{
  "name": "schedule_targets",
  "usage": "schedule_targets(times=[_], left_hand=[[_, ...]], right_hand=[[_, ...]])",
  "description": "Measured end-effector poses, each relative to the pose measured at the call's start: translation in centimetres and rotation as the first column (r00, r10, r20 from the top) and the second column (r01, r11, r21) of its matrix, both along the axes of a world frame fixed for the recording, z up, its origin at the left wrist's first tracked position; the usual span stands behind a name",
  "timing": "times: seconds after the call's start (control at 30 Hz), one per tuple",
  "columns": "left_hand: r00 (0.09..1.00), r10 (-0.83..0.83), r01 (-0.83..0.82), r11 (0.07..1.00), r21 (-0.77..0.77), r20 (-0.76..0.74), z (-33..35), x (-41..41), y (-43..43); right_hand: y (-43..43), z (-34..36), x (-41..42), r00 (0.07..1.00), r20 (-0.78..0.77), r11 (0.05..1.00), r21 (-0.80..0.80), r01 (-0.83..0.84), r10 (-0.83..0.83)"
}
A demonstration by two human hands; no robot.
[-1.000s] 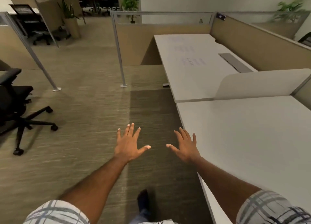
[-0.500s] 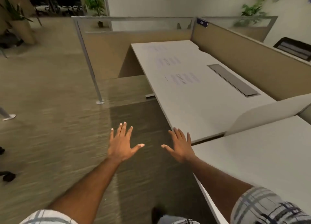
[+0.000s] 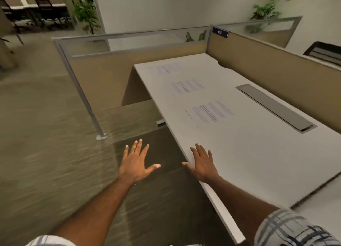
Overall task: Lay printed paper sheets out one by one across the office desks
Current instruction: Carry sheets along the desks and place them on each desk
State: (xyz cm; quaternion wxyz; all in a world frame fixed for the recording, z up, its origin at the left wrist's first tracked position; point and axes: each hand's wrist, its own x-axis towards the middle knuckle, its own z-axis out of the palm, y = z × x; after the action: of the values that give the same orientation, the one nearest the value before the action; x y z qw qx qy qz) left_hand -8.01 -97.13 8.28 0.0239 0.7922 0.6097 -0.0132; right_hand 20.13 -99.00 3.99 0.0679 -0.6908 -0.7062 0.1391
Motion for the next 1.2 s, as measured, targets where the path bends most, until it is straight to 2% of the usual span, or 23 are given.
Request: schedule_targets(times=[0.33,0.63,0.9,1.13,1.2], left_hand=[[0.973,-0.226,0.229,0.971,-0.069,0.055,-1.9,0.0,20.3],[0.84,-0.537,0.542,0.835,-0.094,0.075,-1.6,4.7,37.0],[0.72,-0.692,0.693,0.713,-0.107,0.049,-3.0,13.7,43.7],[0.676,-0.73,0.728,0.639,-0.248,0.103,-3.4,19.0,47.3],[0.696,-0.697,0.711,0.638,-0.296,0.172,-2.6,21.1,48.2]], right_hand=[[12.4,-1.8,-0.8,0.975,0.026,0.974,-0.041,0.223,-0.222],[20.0,0.4,0.1,0.865,0.0,0.864,-0.04,0.501,-0.502],[23.0,-1.8,4.4,0.742,-0.05,0.743,-0.016,0.669,-0.669],[26.3,-3.5,6.8,0.581,-0.172,0.59,-0.007,0.807,-0.796],[27.2,-3.3,7.7,0.549,-0.182,0.561,-0.016,0.827,-0.815]])
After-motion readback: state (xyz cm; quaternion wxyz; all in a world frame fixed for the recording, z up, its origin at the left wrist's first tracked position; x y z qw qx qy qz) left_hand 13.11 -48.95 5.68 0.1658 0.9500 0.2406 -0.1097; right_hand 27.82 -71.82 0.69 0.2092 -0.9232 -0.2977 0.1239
